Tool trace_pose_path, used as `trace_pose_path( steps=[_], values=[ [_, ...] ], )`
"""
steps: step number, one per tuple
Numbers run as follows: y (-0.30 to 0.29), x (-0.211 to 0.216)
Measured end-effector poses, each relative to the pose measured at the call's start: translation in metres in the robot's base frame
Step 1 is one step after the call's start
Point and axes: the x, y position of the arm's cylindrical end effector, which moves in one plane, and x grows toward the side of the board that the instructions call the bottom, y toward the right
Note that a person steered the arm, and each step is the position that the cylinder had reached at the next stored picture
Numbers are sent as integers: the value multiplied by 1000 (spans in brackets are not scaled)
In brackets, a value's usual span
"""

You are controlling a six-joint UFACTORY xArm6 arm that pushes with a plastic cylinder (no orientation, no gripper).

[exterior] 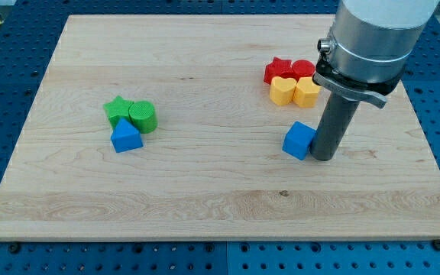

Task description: Place the cube below the red star vertically

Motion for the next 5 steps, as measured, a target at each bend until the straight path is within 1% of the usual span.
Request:
trace_pose_path(
  steps=[2,3,4,5],
  values=[
    [9,-4],
    [9,-36],
    [-21,-32],
    [-32,-30]
  ],
)
